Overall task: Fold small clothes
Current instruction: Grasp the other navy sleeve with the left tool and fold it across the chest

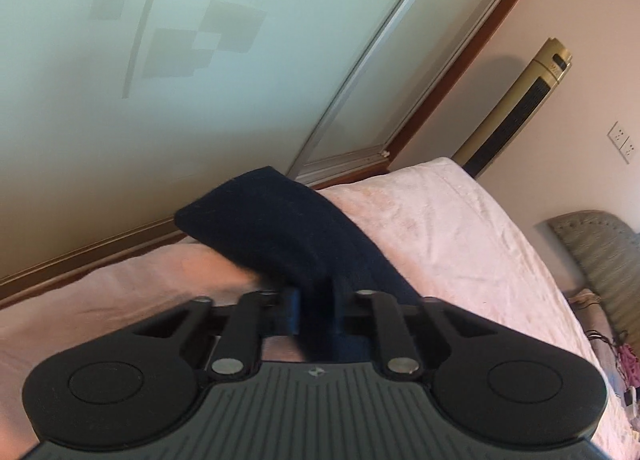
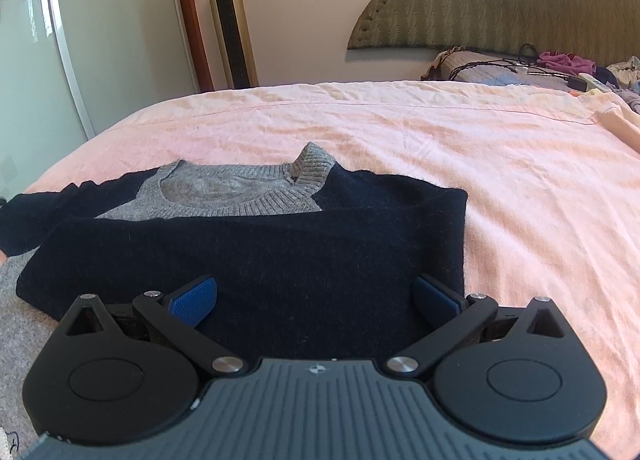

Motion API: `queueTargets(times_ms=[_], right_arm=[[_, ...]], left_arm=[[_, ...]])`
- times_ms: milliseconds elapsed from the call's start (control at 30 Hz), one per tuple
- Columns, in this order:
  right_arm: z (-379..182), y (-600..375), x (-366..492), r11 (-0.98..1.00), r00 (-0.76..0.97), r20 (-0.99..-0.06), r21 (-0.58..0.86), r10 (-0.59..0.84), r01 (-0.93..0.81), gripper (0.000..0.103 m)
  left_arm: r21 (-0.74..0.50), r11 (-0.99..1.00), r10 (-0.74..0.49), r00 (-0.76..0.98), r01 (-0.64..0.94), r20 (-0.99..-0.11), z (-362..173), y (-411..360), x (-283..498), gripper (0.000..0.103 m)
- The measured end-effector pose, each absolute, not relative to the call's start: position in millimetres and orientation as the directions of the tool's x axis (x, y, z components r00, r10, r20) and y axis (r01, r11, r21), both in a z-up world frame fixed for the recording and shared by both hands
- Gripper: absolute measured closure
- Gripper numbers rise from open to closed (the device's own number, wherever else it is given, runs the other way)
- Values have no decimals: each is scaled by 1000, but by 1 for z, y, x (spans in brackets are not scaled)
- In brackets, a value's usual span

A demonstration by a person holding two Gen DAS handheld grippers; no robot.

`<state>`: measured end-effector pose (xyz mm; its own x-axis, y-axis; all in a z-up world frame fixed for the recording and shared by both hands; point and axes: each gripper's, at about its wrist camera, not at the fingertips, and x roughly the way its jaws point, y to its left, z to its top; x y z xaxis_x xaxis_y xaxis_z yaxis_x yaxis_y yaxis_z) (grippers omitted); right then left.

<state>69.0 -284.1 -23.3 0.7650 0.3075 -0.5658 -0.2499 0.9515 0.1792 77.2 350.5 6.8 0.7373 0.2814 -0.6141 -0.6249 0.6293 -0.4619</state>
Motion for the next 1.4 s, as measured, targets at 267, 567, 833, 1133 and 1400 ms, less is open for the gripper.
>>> queueTargets(times_ms=[267, 567, 833, 1133, 1400], right_arm=[[-24, -286, 70, 947, 768, -555, 207, 320, -246, 0], [-24, -290, 69, 938, 771, -538, 251, 340, -239, 0], [-23, -293, 70, 931, 769, -533, 278, 354, -236, 0], [0, -268, 87, 677, 510, -514, 707, 689, -202, 25], [-4, -222, 105, 758, 445, -626, 607, 640, -238, 91]], left_arm=[[-151, 887, 343, 840, -437, -420, 72, 215, 86, 97], [269, 873, -174, 776, 407, -606, 17, -35, 24, 91], [-54, 976, -204, 787, 212, -582, 26, 37, 5, 35], [-260, 966, -150, 815, -1, -560, 6, 73, 11, 20], [-277, 961, -164, 818, 6, -551, 4, 78, 9, 17]])
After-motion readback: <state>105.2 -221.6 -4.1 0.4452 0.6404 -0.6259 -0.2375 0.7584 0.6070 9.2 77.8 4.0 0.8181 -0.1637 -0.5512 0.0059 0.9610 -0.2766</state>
